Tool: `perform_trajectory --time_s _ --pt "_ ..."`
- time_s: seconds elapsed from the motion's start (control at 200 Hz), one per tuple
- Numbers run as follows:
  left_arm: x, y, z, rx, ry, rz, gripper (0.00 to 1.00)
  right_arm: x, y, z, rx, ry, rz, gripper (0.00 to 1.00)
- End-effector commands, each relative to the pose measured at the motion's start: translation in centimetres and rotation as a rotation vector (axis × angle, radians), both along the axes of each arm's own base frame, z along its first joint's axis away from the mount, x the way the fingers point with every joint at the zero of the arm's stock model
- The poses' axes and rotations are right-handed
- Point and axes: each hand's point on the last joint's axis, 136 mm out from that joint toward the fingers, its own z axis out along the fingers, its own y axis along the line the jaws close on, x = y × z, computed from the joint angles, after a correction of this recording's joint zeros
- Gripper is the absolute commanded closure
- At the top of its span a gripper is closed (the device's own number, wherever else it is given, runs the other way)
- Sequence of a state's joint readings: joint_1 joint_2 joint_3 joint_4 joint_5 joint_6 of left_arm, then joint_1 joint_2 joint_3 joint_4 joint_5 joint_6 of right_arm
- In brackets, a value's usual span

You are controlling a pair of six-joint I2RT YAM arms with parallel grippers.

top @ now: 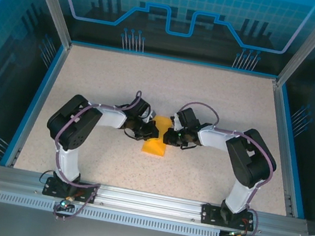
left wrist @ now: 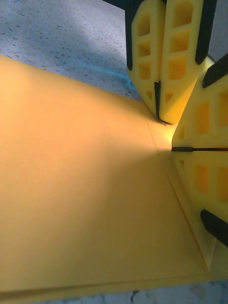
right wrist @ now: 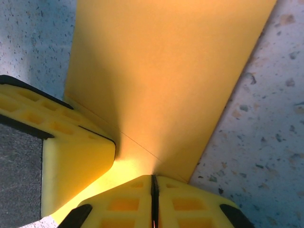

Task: Fold a paper plane with a square sheet of paper (pick it up from the middle)
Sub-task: Fold the triangle a second time at the center of the table.

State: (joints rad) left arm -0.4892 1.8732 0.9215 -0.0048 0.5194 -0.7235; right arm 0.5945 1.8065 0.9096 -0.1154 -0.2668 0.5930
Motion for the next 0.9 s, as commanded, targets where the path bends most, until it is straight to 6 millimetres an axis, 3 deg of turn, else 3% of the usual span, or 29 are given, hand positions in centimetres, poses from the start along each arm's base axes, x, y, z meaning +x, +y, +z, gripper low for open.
perform_trajectory --time_s 0.0,0.235,0.385,0.54,0.72,0.795,0.895 --pt "-0.1 0.4 -0.3 0.043 -0.01 -0.014 0.93 -4.9 -5.8 -5.7 -0.251 0.202 -0.034 0.9" --pt "0.9 1.6 0.7 0.064 -0.06 0.015 0.93 -4.9 -6.2 -5.7 -0.269 0.199 -0.034 0.9" --pt "1.2 2.8 0.1 0.073 -0.035 0.047 0.93 -4.9 -6.2 -5.8 -0.265 0.198 -0.037 0.9" --pt "0.2 2.4 -1.0 0.056 0.01 0.027 0.94 -4.5 -5.2 -5.2 -0.214 0.188 -0.032 0.9" --pt "-1.6 3.1 -3.1 0.102 0.05 0.016 0.94 -2.7 -2.3 -1.0 -0.064 0.104 -0.01 0.9" --pt "-1.8 3.5 -3.4 0.119 0.053 0.018 0.95 -1.1 -0.5 2.2 0.011 0.027 0.006 0.89" --pt "-2.0 3.7 -3.6 0.13 0.055 0.021 0.95 -1.3 0.9 4.6 0.05 -0.025 0.046 0.89"
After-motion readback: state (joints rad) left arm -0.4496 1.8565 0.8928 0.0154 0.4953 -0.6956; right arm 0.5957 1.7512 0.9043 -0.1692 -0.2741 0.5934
